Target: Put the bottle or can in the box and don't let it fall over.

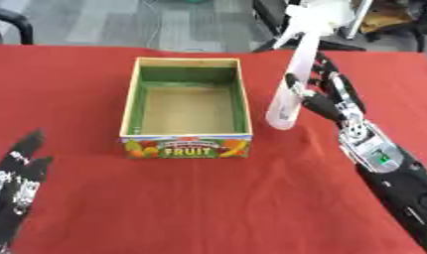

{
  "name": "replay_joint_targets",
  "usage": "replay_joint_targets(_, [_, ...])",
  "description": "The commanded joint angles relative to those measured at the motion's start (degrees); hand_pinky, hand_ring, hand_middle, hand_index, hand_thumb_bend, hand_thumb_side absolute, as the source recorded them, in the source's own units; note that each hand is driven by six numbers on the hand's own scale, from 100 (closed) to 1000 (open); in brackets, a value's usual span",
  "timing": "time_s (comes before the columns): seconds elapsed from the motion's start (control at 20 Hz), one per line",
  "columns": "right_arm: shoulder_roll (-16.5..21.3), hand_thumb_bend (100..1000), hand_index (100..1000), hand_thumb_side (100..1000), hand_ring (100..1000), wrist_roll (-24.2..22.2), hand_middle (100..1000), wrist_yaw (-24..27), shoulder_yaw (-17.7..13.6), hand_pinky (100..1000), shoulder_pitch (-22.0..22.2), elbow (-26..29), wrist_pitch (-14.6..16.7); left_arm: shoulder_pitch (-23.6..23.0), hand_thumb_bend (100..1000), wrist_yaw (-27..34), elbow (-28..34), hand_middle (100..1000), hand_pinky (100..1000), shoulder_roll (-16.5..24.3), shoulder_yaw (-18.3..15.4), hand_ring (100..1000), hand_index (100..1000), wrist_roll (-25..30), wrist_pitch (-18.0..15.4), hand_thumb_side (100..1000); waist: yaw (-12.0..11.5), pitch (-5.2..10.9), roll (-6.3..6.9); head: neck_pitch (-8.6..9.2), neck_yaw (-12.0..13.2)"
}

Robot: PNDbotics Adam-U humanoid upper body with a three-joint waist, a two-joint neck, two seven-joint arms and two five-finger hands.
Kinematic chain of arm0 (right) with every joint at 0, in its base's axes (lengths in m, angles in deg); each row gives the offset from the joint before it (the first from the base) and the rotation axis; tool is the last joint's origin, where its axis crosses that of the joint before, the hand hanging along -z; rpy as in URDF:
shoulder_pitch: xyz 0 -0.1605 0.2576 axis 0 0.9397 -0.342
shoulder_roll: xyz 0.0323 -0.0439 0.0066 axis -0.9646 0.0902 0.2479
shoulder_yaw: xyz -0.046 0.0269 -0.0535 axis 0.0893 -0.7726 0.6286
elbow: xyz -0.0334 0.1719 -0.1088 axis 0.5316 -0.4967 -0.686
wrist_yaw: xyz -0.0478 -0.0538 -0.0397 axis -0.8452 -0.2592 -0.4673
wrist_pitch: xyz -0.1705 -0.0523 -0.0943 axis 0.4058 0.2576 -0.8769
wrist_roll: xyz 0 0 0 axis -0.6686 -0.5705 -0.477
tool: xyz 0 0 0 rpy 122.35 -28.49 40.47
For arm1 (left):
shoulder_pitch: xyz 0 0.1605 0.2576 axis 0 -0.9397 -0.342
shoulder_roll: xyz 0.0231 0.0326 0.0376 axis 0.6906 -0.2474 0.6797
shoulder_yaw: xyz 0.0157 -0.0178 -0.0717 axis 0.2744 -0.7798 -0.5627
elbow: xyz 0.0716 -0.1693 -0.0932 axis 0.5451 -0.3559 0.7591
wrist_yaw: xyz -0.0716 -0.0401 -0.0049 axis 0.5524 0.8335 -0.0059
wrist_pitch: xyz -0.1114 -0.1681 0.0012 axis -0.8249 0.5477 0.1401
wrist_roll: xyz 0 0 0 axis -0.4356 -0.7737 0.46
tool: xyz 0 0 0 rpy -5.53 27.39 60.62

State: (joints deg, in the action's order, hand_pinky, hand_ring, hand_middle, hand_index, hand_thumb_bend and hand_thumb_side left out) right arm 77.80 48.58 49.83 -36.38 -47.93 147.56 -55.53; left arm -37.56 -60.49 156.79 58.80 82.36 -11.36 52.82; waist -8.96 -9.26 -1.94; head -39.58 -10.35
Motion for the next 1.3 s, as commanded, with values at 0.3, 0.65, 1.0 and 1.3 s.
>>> replay_joint_targets(0.3, [1.3,351,1000,438,948,0.05,1000,0.21,-0.5,813,-2.85,-1.85,0.84,1.0,512,0.22,1.39,929,871,0.1,0.23,1000,889,0.27,-0.04,737,-0.25,0.27,0.33,0.8,-0.68])
replay_joint_targets(0.65, [0.69,350,1000,437,947,0.16,1000,0.12,-0.56,812,-4.17,-3.33,1.19,1.03,512,0.21,1.42,929,871,0.07,0.27,1000,889,0.35,-0.05,737,-0.41,0.15,0.38,0.78,-0.85])
replay_joint_targets(1.0, [0.26,319,1000,446,946,0.25,1000,0.05,-0.57,812,-5.42,-4.13,1.59,1.05,513,0.2,1.39,928,871,0.03,0.31,1000,889,0.41,-0.04,737,-0.52,0.11,0.37,0.74,-1.01])
replay_joint_targets(1.3, [-0.12,306,1000,452,946,0.27,1000,0.1,-0.57,812,-6.28,-5.05,1.78,1.07,513,0.21,1.41,928,871,0.01,0.33,1000,889,0.45,-0.07,737,-0.64,0.13,0.39,0.71,-1.1])
